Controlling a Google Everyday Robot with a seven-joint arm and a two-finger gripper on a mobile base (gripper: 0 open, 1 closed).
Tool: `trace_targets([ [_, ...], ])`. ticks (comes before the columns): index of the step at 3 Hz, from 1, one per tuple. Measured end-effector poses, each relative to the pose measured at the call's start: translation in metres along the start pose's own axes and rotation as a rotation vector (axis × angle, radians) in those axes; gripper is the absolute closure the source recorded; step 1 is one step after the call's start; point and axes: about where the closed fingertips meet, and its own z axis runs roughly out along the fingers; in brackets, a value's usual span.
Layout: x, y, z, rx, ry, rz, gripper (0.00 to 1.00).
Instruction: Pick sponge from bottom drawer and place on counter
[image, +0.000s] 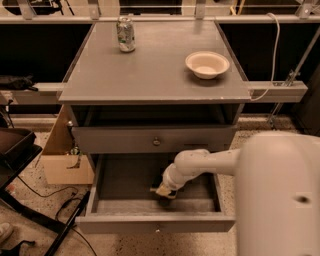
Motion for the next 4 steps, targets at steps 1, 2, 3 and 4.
trace_targets([
  [1, -0.031, -0.015, -0.087, 0.009, -0.069, -0.088, 1.0],
  [2, -0.059, -0.048, -0.18, 0.004, -0.109, -0.203, 1.0],
  [3, -0.071, -0.056, -0.226, -0.043, -0.096, -0.273, 1.0],
  [4, -0.072, -0.049, -0.262, -0.086, -0.065, -0.319, 1.0],
])
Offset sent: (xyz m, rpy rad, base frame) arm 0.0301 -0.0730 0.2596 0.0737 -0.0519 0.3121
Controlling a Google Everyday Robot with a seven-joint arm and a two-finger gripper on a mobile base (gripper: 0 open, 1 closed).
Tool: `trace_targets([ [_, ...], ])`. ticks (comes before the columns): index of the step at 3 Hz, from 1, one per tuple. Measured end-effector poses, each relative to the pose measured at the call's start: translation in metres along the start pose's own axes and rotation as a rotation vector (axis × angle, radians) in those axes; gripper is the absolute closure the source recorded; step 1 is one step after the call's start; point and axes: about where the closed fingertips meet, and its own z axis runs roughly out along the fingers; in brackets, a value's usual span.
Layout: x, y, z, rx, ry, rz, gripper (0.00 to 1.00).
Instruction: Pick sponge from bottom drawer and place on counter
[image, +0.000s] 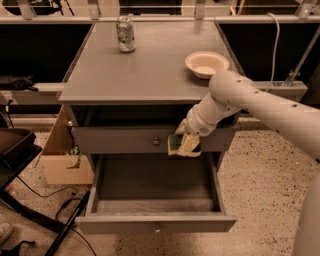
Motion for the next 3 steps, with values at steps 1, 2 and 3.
trace_targets([
  [1, 0.0, 0.005, -0.001, -0.022, 0.005, -0.003, 1.0],
  [2, -0.012, 0.013, -0.016, -0.003, 0.029, -0.003, 1.0],
  [3, -0.041, 0.014, -0.064, 0.041, 0.032, -0.06, 1.0],
])
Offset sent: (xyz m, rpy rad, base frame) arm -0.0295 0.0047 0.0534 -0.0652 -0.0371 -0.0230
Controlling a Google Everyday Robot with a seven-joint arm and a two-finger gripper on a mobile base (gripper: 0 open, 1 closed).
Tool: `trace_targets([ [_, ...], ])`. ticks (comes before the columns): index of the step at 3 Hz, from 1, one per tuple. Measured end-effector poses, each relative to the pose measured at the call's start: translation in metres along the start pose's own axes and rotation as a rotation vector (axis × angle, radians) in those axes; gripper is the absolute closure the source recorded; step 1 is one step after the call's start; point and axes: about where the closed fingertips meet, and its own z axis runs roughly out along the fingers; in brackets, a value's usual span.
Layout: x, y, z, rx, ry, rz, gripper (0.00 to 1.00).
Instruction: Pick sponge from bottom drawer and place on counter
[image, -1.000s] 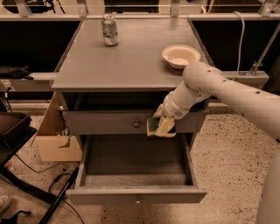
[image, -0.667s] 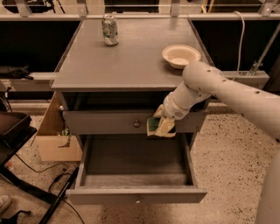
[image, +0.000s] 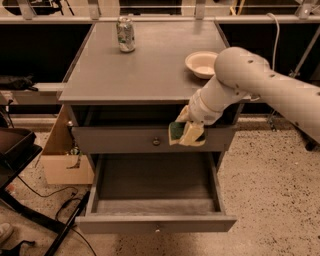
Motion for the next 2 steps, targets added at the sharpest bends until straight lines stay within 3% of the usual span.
trace_targets([
  [1, -0.019, -0.034, -0.056, 0.019, 0.027, -0.064, 1.0],
  [2, -0.029, -0.066, -0.084, 0.0, 0.053, -0.094, 1.0],
])
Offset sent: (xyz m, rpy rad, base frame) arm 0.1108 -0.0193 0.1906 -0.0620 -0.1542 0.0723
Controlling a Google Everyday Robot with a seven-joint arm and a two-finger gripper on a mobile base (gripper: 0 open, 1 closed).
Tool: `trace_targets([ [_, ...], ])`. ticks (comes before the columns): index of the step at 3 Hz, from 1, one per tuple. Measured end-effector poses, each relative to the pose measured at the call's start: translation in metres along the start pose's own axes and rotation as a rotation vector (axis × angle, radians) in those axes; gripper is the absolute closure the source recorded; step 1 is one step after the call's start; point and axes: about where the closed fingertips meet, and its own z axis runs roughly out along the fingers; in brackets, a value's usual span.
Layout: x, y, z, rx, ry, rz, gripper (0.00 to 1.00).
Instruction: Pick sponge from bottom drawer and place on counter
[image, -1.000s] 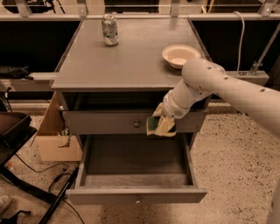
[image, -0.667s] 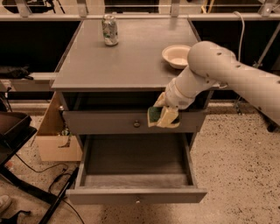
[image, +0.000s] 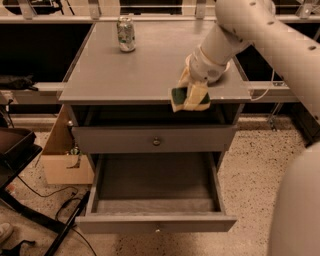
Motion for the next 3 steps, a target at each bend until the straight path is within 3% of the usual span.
trace_targets([
  [1, -0.014, -0.04, -0.026, 0.054, -0.035, -0.042, 1.0],
  [2, -0.037, -0.074, -0.056, 0.165, -0.091, -0.069, 1.0],
  [3, -0.037, -0.074, -0.056, 0.165, -0.091, -0.069, 1.0],
])
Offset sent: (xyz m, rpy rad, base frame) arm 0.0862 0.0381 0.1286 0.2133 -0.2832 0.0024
